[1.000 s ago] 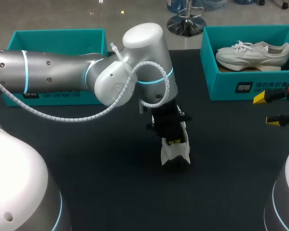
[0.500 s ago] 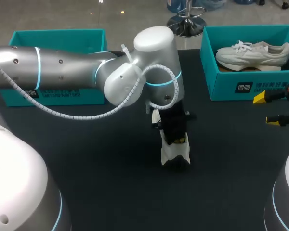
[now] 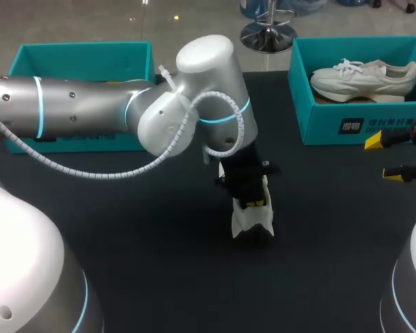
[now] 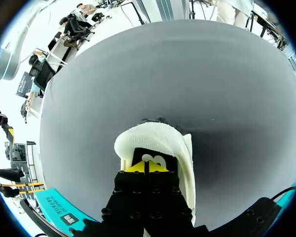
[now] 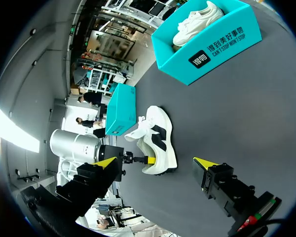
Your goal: Take the shoe out of the shoebox, open the shoe tongue, remove and reinsert the insole, then place the shoe into the shoebox
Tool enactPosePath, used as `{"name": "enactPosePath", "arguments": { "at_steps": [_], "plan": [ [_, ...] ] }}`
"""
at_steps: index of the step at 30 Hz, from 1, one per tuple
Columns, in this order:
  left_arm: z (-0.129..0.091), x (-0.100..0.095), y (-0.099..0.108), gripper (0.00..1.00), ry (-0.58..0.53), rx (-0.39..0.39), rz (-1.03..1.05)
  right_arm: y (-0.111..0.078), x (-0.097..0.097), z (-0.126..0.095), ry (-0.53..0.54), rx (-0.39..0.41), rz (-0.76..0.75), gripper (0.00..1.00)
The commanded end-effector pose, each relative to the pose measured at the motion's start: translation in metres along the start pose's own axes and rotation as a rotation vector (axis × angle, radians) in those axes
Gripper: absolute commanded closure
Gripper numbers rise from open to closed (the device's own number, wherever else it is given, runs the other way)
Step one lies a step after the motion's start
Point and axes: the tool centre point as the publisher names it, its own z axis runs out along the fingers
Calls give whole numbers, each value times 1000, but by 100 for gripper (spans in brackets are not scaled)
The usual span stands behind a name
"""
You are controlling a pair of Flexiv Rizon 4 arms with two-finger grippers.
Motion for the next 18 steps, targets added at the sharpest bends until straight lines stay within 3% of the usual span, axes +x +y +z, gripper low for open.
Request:
{"name": "enactPosePath", "arguments": {
  "at_steps": [1, 10, 14, 18],
  "plan": [
    [21, -6, 6, 100, 9, 10, 5, -1, 1, 0, -5, -1, 1, 0],
    [35, 12, 15, 100, 97, -10, -30, -1, 1, 0, -5, -1, 1, 0],
    [29, 20, 16, 100, 102, -15, -42, -1, 1, 0, -5, -1, 1, 0],
    [10, 21, 13, 100, 54, -50, -56, -1, 1, 0, -5, -1, 1, 0]
  ]
}}
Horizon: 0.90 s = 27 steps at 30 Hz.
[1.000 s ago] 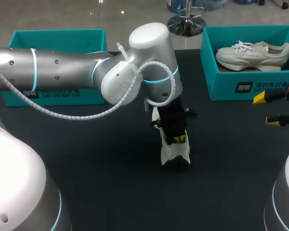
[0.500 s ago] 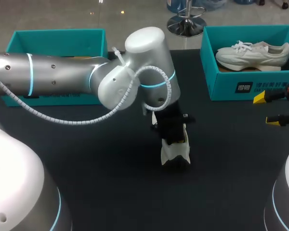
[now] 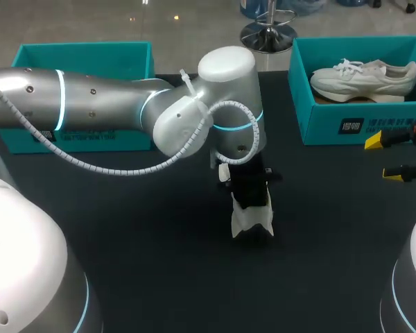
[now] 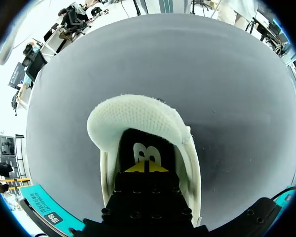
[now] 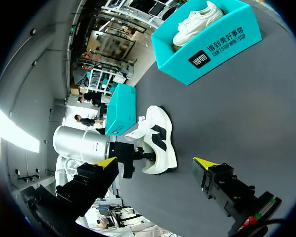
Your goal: Take the shoe out of the shoebox, open the shoe tongue, remove and reinsert the insole, then place the shoe into the shoebox
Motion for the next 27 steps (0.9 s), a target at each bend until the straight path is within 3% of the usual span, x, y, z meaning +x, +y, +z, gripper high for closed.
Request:
{"name": "enactPosePath", "arguments": {
  "at_steps": [1, 6, 14, 22, 27],
  "plan": [
    [-19, 10, -4, 100, -58, -39, -9, -1, 1, 0, -5, -1, 1, 0],
    [-31, -3, -2, 100, -124, -112, -14, -1, 1, 0, -5, -1, 1, 0],
    [-17, -22, 3, 100, -144, -87, -13, -1, 1, 0, -5, -1, 1, 0],
    [4, -11, 3, 100, -79, -71, -33, -1, 1, 0, -5, -1, 1, 0],
    [0, -3, 2, 100, -64, -82, -41, -1, 1, 0, -5, -1, 1, 0]
  ]
}}
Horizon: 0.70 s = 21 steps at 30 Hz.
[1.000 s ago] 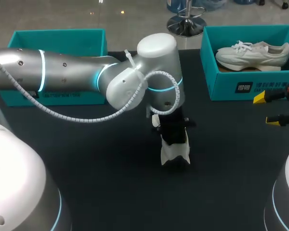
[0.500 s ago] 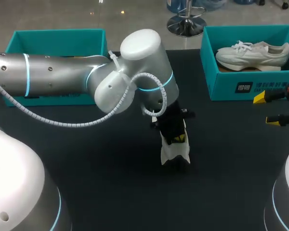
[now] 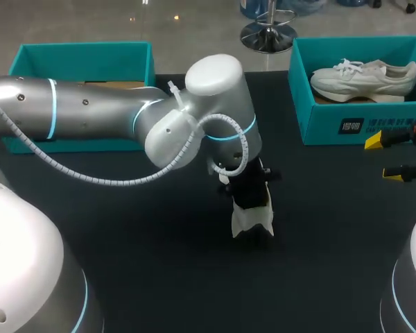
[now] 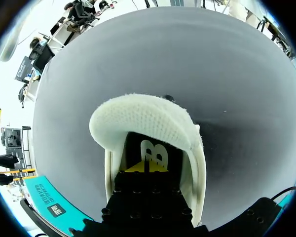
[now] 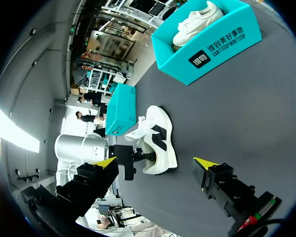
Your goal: Take the shoe out of the shoebox, open the shoe tongue, remove and reinsert the insole, then place the shoe into the shoebox
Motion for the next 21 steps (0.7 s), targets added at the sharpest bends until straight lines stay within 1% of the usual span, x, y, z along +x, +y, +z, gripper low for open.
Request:
{"name": "enactPosePath", "arguments": {
  "at_steps": [1, 4, 7, 10, 16, 21],
  "plan": [
    [-7, 3, 1, 100, 5, -18, -1, -1, 1, 0, -5, -1, 1, 0],
    [-26, 5, 3, 100, 4, -58, -1, -1, 1, 0, -5, -1, 1, 0],
    [-42, 6, 8, 100, 39, -115, 13, -1, 1, 0, -5, -1, 1, 0],
    [-53, 6, 16, 100, 86, -180, 16, -1, 1, 0, -5, -1, 1, 0],
    [-63, 3, 33, 100, 136, -299, 10, -1, 1, 0, -5, -1, 1, 0],
    [-68, -2, 37, 100, 145, -338, 13, -1, 1, 0, -5, -1, 1, 0]
  ]
}}
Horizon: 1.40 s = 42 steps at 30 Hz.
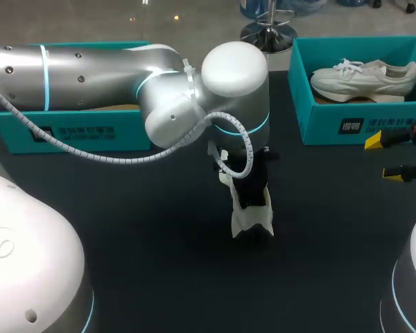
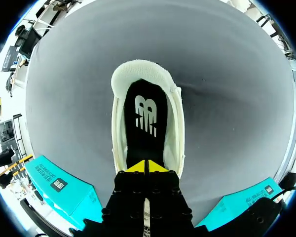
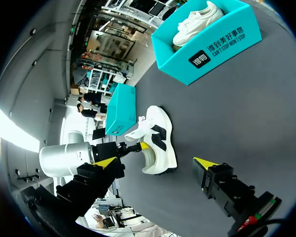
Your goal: Take the shoe out of the shoebox, open the shoe tongue, remove and reinsert the insole, then place the shoe into the shoebox
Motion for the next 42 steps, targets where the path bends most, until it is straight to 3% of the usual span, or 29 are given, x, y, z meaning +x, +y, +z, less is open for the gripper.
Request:
{"name": "enactPosePath", "arguments": {
  "at_steps": [1, 13, 14, 15, 16, 18, 36, 42],
  "plan": [
    [-8, -4, -2, 100, 36, -69, 10, -1, 1, 0, -5, -1, 1, 0],
    [4, -2, 5, 100, 82, -90, 4, -1, 1, 0, -5, -1, 1, 0],
    [4, -2, 6, 68, 83, -89, -1, -1, 1, 0, -5, -1, 1, 0],
    [4, -2, 6, 29, 84, -91, -2, -1, 1, 0, -5, -1, 1, 0],
    [4, -2, 7, 7, 83, -87, -4, -1, 1, 0, -5, -1, 1, 0],
    [4, -2, 8, 2, 82, -82, -8, -1, 1, 0, -5, -1, 1, 0],
    [-1, 5, 4, 0, 73, -47, -10, -1, 1, 0, -5, -1, 1, 0],
    [-5, 5, 17, 0, 73, -46, -18, -1, 1, 0, -5, -1, 1, 0]
  ]
}}
